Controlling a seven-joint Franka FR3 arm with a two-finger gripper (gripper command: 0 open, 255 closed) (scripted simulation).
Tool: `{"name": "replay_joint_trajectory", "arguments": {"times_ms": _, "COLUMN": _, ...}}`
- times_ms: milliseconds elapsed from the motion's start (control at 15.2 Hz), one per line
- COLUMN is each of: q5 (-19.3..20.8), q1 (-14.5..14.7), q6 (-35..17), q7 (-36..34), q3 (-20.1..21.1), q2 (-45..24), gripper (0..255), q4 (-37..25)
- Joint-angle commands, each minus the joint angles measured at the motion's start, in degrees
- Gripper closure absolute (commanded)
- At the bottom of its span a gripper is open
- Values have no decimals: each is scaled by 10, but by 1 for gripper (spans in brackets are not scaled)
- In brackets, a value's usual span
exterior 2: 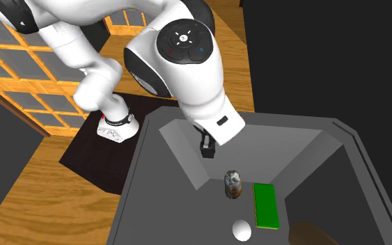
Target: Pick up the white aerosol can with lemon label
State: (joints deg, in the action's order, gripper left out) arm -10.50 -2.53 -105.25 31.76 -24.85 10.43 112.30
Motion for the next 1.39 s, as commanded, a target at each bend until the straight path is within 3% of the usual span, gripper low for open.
{"name": "replay_joint_trajectory", "arguments": {"times_ms": 0, "q5": -31, "q1": -3, "q6": 0, "q7": 30, "q3": -20, "q2": -50, "gripper": 0, "q4": -39}}
{"name": "replay_joint_trajectory", "arguments": {"times_ms": 462, "q5": -157, "q1": -54, "q6": 39, "q7": 122, "q3": -56, "q2": -232, "gripper": 0, "q4": -200}}
{"name": "replay_joint_trajectory", "arguments": {"times_ms": 1122, "q5": -170, "q1": -55, "q6": -10, "q7": 144, "q3": -51, "q2": -244, "gripper": 0, "q4": -158}}
{"name": "replay_joint_trajectory", "arguments": {"times_ms": 1188, "q5": -169, "q1": -55, "q6": -9, "q7": 144, "q3": -51, "q2": -243, "gripper": 255, "q4": -157}}
{"name": "replay_joint_trajectory", "arguments": {"times_ms": 1320, "q5": -169, "q1": -55, "q6": -9, "q7": 144, "q3": -51, "q2": -243, "gripper": 255, "q4": -158}}
